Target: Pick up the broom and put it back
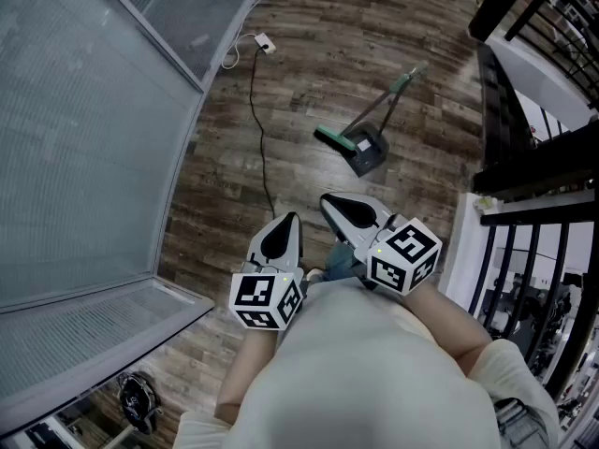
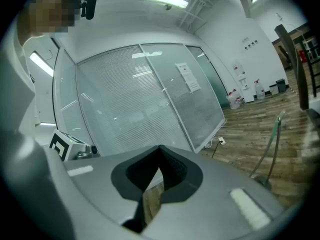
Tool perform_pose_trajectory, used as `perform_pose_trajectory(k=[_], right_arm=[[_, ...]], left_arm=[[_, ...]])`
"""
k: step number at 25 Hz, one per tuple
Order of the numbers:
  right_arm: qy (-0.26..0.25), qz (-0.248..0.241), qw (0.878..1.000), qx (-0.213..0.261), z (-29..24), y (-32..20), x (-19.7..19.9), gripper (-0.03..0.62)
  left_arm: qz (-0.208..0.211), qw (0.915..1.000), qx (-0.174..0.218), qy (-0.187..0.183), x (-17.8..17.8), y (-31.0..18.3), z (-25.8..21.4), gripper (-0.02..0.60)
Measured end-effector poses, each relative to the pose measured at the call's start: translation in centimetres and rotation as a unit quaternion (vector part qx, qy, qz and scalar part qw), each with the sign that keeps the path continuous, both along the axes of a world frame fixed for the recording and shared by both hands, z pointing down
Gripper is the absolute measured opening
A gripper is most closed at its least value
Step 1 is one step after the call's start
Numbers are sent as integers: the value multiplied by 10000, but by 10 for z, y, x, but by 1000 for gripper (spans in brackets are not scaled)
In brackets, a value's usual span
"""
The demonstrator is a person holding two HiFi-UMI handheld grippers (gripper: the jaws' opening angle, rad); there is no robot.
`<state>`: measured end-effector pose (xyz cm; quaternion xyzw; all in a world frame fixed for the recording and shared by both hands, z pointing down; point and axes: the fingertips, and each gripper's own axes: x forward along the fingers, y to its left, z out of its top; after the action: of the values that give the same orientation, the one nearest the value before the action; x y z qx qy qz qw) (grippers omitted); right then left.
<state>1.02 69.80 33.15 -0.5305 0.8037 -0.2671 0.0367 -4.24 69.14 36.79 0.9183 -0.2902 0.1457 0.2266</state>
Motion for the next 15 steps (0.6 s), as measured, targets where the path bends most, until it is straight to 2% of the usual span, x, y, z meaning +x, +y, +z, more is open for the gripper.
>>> perform_pose_trajectory(k=[7, 15], right_arm=[[232, -236, 9994, 63, 2, 20, -40, 5], [338, -180, 9993, 27, 3, 26, -38, 5]], left_arm=[[-239, 9997, 14, 99, -36, 16, 6, 3], [-132, 9998, -84, 150, -32, 20, 9, 3]])
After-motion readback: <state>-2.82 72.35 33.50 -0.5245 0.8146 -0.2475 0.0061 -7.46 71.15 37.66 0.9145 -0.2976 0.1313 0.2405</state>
